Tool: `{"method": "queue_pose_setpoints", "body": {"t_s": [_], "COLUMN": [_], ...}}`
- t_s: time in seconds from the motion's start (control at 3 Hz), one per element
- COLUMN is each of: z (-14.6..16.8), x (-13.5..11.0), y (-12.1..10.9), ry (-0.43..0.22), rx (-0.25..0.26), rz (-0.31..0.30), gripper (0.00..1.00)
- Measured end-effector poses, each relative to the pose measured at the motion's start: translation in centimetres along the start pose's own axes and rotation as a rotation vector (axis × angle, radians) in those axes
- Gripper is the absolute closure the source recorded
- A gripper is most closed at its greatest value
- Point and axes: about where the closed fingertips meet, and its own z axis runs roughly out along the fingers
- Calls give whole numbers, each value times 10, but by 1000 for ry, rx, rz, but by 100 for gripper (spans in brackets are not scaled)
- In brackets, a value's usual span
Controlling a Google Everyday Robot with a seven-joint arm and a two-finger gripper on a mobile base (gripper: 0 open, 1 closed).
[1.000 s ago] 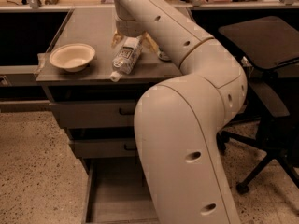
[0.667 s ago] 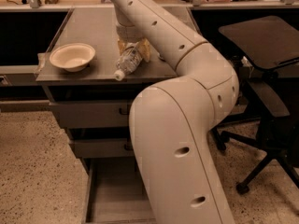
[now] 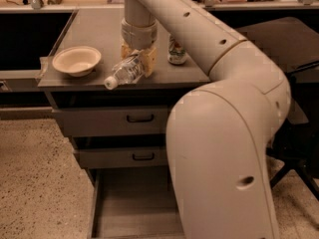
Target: Place blue plastic bottle into bottom drawer
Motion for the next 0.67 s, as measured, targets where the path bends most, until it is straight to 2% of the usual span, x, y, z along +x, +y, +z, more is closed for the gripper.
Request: {"method": "queue_pose_setpoints", "body": {"t_s": [0.33, 0.67], "z": [7, 10], "x": [-11, -8], "y": [-5, -12], "ry": [-24, -17], "rx": [22, 45], "rz": [87, 85], "gripper": [100, 100]}}
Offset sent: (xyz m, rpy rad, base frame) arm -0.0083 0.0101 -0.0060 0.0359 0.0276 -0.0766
